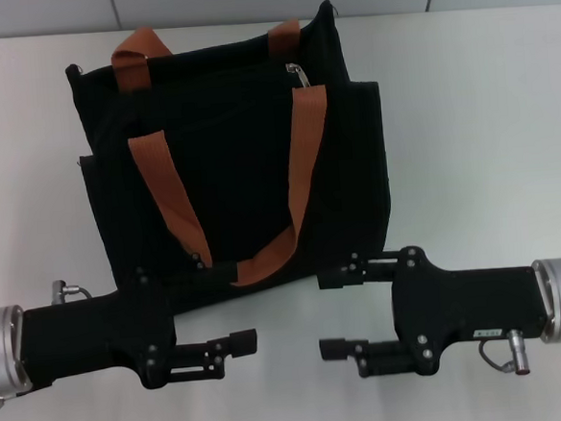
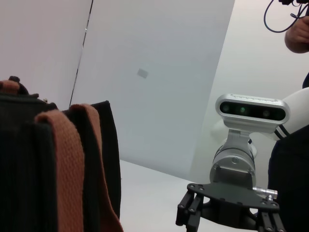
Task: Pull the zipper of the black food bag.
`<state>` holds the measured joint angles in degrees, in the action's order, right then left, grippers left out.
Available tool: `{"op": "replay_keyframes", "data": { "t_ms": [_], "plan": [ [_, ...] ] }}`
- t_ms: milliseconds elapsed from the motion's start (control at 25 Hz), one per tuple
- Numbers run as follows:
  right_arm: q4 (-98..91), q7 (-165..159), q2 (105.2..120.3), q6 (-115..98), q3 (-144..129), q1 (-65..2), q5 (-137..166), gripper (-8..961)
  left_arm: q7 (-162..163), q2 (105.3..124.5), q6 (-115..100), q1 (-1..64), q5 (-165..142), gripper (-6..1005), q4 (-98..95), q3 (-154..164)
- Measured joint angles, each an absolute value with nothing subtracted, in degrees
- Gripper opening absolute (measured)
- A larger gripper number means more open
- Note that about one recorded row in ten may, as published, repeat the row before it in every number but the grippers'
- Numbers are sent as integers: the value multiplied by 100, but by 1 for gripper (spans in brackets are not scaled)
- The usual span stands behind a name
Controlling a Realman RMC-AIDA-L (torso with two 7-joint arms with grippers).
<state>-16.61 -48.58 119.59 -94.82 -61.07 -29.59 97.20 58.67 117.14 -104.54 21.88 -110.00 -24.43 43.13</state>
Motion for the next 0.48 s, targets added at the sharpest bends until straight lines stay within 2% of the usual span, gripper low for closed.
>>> {"op": "replay_keyframes", "data": {
  "t_ms": [200, 400, 480],
  "plan": [
    [-1646, -4798, 11962, -9443, -6126, -2942, 9703, 655, 5819, 11722, -10436, 2190, -11156, 820, -2443, 4323],
    [-1618, -4736, 11965, -9366, -6123, -2931, 9683, 829, 5803, 11719, -10471, 2185, -11183, 820, -2443, 4324],
    [-1588, -4735, 11970, -9345, -6103, -2935, 9682, 827, 5796, 11719, -10471, 2185, -11208, 820, -2443, 4324]
  ]
}}
